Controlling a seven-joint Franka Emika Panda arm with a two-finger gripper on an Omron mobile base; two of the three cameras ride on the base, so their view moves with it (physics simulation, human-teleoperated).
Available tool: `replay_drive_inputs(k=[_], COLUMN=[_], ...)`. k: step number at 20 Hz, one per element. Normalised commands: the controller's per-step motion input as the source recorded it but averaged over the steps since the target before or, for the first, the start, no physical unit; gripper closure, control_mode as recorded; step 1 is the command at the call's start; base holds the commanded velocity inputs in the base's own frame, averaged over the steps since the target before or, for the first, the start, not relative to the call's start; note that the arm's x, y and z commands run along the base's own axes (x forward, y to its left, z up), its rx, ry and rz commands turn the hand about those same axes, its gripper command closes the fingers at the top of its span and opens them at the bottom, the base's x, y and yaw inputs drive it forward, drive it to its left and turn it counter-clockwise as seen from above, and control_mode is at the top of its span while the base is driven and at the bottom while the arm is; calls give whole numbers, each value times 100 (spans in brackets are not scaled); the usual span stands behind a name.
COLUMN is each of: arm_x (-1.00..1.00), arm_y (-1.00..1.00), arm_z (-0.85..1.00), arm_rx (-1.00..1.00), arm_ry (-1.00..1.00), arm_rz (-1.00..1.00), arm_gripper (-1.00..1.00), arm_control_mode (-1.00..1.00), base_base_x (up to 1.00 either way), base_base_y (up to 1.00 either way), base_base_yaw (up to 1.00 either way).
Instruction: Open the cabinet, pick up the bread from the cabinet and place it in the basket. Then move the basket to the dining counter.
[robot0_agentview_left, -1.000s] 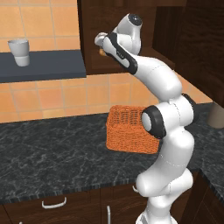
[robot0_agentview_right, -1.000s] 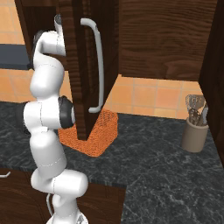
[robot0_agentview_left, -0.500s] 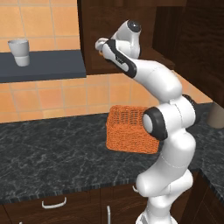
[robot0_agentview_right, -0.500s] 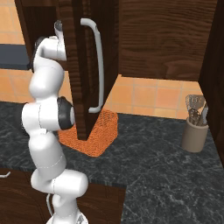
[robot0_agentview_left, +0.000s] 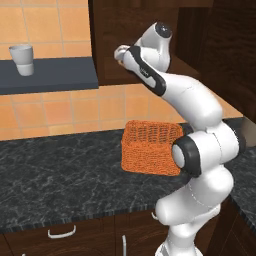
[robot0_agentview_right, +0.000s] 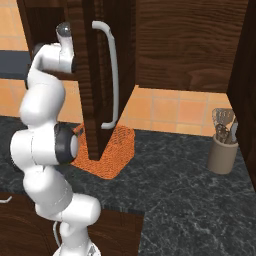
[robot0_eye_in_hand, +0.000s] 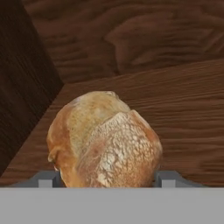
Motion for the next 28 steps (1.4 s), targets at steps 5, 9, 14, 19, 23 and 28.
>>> replay_drive_inputs(k=[5, 9, 14, 19, 23, 28], arm_x=[-100, -100, -100, -100, -100, -100], arm_y=[0, -13, -30, -4, 0, 1], arm_z=[0, 14, 41, 24, 0, -23], arm_rx=[0, 0, 0, 0, 0, 0], arm_ry=[-11, -16, -4, 0, 4, 23], arm_rz=[0, -1, -4, -4, -9, -14], arm_gripper=[100, 100, 100, 100, 100, 100], arm_control_mode=[-100, -100, -100, -100, -100, -100], base_base_x=[0, 0, 0, 0, 0, 0], base_base_y=[0, 0, 0, 0, 0, 0], base_base_yaw=[0, 0, 0, 0, 0, 0])
